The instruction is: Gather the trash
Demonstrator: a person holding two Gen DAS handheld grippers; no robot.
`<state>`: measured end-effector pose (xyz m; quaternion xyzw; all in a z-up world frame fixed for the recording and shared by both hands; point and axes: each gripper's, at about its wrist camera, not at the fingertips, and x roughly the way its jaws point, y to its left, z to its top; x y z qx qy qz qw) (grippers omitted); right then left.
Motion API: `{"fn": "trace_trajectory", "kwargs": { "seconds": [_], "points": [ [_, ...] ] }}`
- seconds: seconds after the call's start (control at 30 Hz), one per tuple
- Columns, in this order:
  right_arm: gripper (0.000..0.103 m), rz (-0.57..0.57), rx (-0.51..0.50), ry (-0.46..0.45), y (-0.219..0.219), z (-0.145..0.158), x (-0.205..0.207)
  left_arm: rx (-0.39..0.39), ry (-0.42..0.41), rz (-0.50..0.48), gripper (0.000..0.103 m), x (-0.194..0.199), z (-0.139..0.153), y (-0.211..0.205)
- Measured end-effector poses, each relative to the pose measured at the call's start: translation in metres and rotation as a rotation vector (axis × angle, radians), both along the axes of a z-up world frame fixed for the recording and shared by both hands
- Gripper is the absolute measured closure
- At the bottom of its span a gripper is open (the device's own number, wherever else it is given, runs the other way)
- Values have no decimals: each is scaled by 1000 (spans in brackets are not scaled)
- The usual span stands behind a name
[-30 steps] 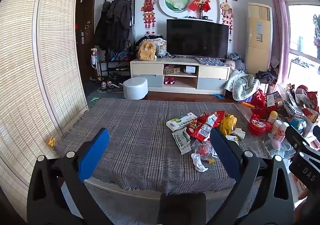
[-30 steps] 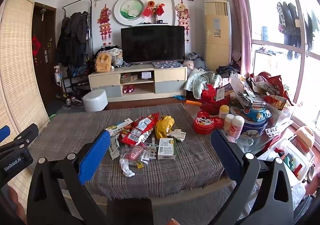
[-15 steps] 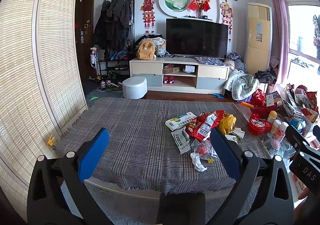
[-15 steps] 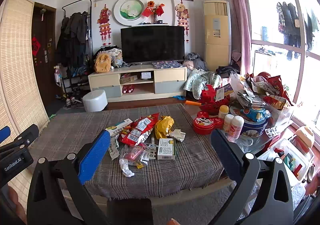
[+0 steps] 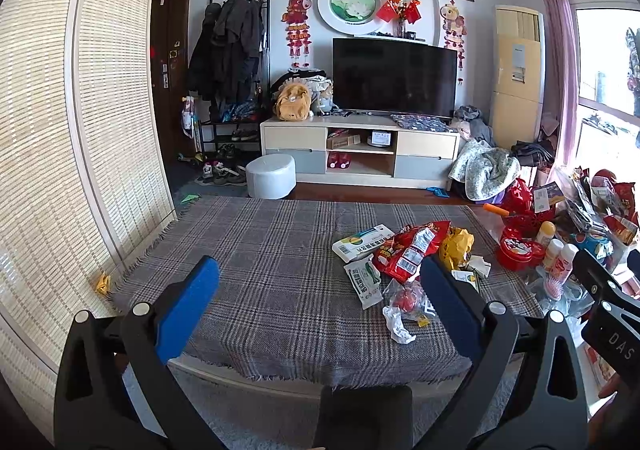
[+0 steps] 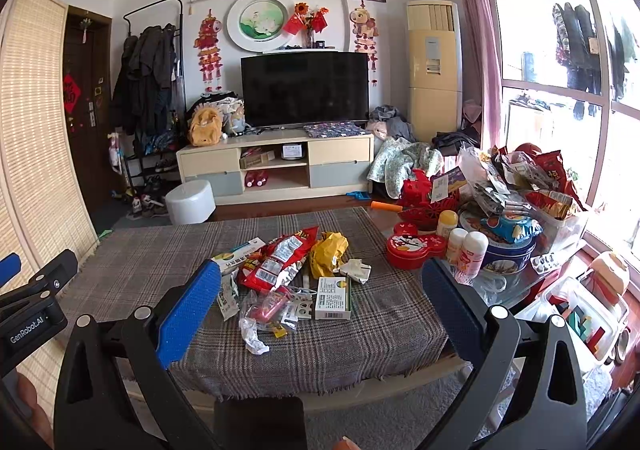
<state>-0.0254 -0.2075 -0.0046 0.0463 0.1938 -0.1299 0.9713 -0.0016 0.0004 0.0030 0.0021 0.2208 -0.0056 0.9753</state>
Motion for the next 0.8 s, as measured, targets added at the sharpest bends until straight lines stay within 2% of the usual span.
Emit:
{"fn": "trace_trajectory", "kwargs": {
  "seconds": [0.8],
  "points": [
    [3, 1, 4, -1, 0, 0, 0, 5, -2, 0, 7, 0, -1, -1]
  ]
}}
